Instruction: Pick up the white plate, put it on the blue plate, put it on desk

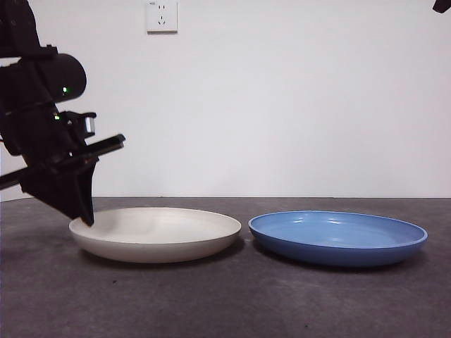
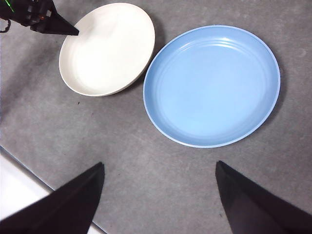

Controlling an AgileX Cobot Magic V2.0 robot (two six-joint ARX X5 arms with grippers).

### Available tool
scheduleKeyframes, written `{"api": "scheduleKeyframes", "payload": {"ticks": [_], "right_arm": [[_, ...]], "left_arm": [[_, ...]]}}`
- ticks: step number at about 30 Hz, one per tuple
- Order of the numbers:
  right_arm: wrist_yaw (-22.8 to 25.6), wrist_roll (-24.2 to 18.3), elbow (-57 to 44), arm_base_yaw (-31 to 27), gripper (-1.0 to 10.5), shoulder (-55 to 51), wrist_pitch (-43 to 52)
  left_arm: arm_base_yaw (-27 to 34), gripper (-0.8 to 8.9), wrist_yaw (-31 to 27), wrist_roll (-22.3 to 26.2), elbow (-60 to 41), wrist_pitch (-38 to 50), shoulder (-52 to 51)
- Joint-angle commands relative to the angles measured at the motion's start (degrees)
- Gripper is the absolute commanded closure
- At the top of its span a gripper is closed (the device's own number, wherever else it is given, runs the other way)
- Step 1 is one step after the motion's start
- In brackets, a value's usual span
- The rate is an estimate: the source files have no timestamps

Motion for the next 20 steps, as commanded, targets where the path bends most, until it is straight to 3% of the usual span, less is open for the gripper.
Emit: {"api": "scheduleKeyframes", "payload": {"ticks": [1,10,13,20], "right_arm": [[-0.07,-0.42,0.98,0.17,5.8,0.26,0.52],[-0.09,-0.42,0.98,0.17,5.8,0.26,0.52],[-0.09,-0.42,0.98,0.17,5.8,0.26,0.55],[-0.07,-0.39,0.98,0.17,5.8,0.26,0.55]], "left_arm": [[-0.09,7.99,0.02,-0.33,1.22,0.02,-3.28],[-0.66,7.99,1.05,-1.14,1.62,-1.42,-12.81],[-1.62,7.99,3.85,-2.05,1.64,-1.09,-14.14],[-7.1,7.99,4.7,-3.89,1.75,0.83,-13.94]]}}
